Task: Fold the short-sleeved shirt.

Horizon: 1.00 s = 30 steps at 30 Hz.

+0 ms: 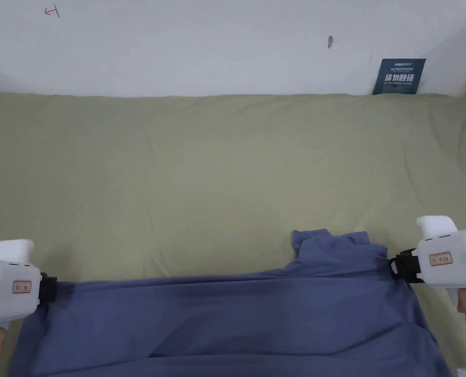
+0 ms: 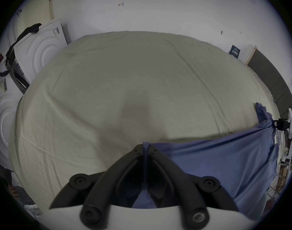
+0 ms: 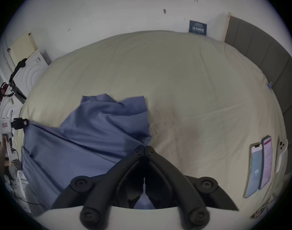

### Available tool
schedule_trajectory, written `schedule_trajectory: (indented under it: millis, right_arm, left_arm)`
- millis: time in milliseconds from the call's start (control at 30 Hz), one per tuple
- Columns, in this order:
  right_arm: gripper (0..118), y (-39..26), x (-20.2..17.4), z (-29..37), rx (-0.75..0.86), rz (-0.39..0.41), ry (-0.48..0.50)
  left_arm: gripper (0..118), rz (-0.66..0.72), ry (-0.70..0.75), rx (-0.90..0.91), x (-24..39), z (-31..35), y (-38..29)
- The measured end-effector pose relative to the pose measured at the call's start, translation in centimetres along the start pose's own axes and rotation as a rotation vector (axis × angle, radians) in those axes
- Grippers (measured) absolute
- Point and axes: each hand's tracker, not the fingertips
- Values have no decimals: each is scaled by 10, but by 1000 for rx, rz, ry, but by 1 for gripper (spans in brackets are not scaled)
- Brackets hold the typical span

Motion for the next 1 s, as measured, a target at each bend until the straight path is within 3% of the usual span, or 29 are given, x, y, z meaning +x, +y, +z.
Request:
schedule_trajectory:
  millis: [267,600,767,1000]
  right_arm:
    - [1,-27,-4,90,106,9,68]
    - [1,-139,-8,164,175,38,87]
    - [1,-199,-9,168,156,37,85]
    - [1,-231,-2,141,103,6,93]
  left_arm:
    - [3,-1,-71,91,-17,81,-28]
    - [3,-33,-125,180,-35,160,-127]
    - [3,-44,-129,202,-39,162,-185]
    - [3,-72,-122,192,-44,141,-226]
